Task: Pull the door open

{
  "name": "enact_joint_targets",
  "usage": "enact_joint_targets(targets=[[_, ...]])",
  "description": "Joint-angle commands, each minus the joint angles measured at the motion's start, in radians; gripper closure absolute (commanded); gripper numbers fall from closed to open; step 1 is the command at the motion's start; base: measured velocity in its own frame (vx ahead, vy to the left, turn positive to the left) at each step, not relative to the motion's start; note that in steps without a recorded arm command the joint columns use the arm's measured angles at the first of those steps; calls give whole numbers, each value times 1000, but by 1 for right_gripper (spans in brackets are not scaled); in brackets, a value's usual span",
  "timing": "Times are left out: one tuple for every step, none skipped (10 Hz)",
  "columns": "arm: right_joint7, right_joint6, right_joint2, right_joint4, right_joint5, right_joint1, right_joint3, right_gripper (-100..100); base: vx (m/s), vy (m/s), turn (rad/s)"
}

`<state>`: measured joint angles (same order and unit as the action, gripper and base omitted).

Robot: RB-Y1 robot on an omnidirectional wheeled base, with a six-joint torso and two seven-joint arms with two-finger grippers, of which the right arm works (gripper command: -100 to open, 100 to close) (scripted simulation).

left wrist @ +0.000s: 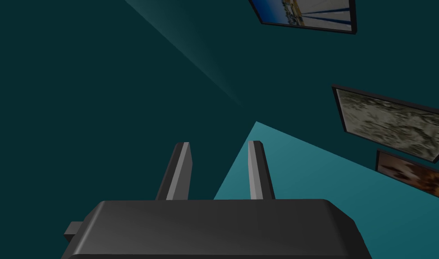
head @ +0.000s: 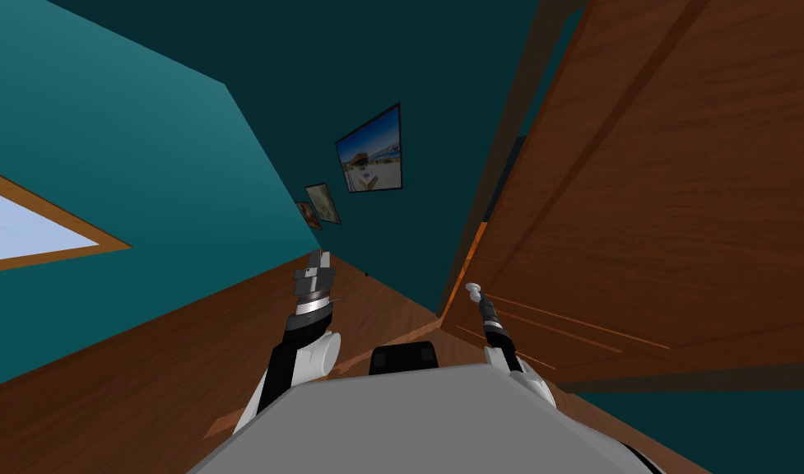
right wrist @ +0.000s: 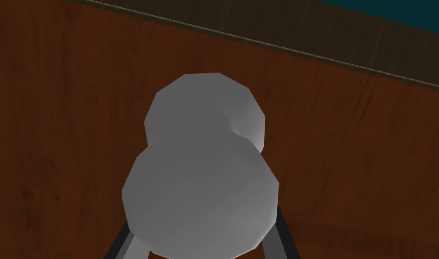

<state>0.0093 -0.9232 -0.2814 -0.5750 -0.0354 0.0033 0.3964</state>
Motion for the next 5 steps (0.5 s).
enact_joint_targets(targets=[[-40,-4,7,1,-8,-7,-17,100,-42,-16,13],[-73,-3,5,2,-26,-11,-34,100,-42,-15,8],[-81,-3,5,2,-26,-11,-34,100,-33,-11,13],[-120,-2,4,4,-44,-15,-50,100,-46,-6,7],[-146,0,2,5,-62,-19,-67,100,-59,-13,10]])
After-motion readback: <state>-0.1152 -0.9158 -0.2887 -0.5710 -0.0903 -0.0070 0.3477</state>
